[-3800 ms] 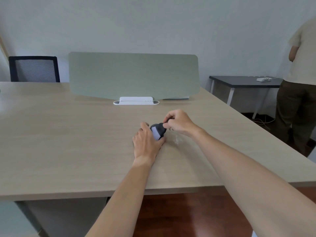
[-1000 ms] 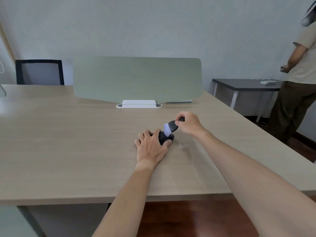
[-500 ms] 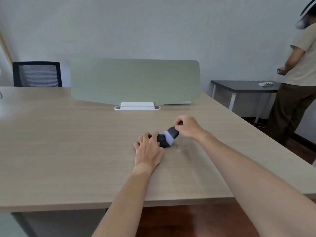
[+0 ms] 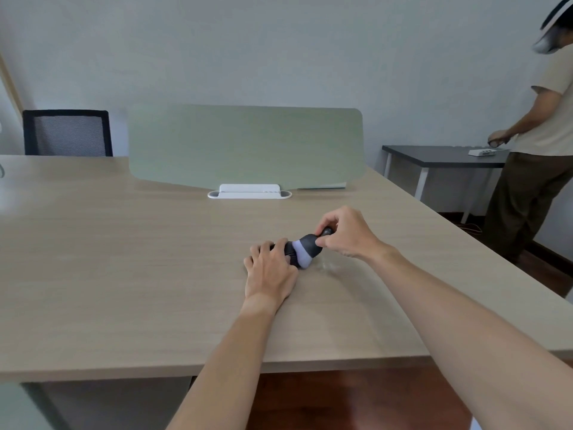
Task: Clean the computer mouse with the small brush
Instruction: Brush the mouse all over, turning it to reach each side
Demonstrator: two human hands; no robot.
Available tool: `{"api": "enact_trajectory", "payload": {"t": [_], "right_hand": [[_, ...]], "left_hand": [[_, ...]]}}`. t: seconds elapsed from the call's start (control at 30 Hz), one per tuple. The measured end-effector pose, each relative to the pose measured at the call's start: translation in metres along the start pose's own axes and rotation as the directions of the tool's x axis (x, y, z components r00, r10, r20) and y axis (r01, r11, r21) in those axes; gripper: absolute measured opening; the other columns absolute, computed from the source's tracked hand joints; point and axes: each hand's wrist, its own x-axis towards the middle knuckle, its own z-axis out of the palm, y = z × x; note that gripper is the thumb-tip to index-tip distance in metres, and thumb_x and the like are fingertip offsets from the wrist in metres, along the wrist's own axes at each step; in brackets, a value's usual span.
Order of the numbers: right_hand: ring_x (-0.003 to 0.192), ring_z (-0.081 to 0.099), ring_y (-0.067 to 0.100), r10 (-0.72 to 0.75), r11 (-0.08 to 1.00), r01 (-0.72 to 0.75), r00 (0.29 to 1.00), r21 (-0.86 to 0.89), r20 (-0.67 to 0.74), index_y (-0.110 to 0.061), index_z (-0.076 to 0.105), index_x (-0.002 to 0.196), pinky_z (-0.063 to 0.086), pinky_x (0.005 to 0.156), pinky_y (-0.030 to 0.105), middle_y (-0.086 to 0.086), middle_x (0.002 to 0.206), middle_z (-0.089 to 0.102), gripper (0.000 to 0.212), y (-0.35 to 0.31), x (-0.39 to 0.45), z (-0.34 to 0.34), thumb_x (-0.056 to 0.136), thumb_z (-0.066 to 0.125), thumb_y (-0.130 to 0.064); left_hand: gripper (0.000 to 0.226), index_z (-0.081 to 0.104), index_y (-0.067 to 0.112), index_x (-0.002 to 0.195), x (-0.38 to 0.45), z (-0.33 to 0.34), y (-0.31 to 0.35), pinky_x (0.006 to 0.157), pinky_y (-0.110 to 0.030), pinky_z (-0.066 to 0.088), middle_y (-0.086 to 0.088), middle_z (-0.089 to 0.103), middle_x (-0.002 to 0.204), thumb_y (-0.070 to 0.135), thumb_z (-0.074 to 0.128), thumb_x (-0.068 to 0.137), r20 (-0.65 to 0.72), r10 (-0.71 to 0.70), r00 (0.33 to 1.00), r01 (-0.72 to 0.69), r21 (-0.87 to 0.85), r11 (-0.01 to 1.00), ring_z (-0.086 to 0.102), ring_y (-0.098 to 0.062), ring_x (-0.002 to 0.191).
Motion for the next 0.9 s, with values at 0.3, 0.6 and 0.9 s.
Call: {"api": "enact_trajectory", "payload": {"t": [0.3, 0.6, 0.9], "right_hand": [[0.038, 0.047, 0.002, 0.088, 0.980, -0.083, 0.996, 0.179, -0.022, -0.024, 0.070, 0.059, 0.039, 0.043, 0.014, -0.009, 0.043, 0.058, 0.021, -0.003, 0.006, -0.010, 0.061, 0.074, -0.003], [0.065, 0.056, 0.009, 0.116, 0.993, -0.109, 0.978, 0.051, -0.171, -0.011, 0.073, 0.074, 0.041, 0.056, 0.011, -0.004, 0.066, 0.063, 0.013, 0.003, 0.014, -0.005, 0.071, 0.066, -0.001], [0.061, 0.055, 0.019, 0.293, 0.950, -0.294, 0.956, 0.101, 0.031, 0.003, 0.072, 0.073, 0.045, 0.055, 0.027, 0.007, 0.069, 0.066, 0.013, 0.003, 0.013, 0.004, 0.072, 0.066, -0.008]], "left_hand": [[0.040, 0.050, 0.028, 0.126, 0.001, 0.001, -0.001, 0.099, -0.039, 0.027, -0.001, 0.050, 0.129, 0.015, 0.043, 0.089, 0.001, 0.008, 1.000, -0.008, 0.001, 1.000, 0.037, -0.027, 0.118], [0.052, 0.052, 0.028, 0.121, -0.002, -0.003, 0.000, 0.098, -0.038, 0.027, 0.002, 0.054, 0.117, 0.006, 0.040, 0.076, 0.014, 0.042, 0.999, -0.042, -0.028, 0.999, 0.040, -0.025, 0.113], [0.045, 0.054, 0.033, 0.116, -0.002, -0.007, -0.002, 0.098, -0.038, 0.030, 0.006, 0.054, 0.107, 0.010, 0.041, 0.079, 0.022, 0.060, 0.998, -0.060, -0.033, 0.998, 0.041, -0.023, 0.110]]}}
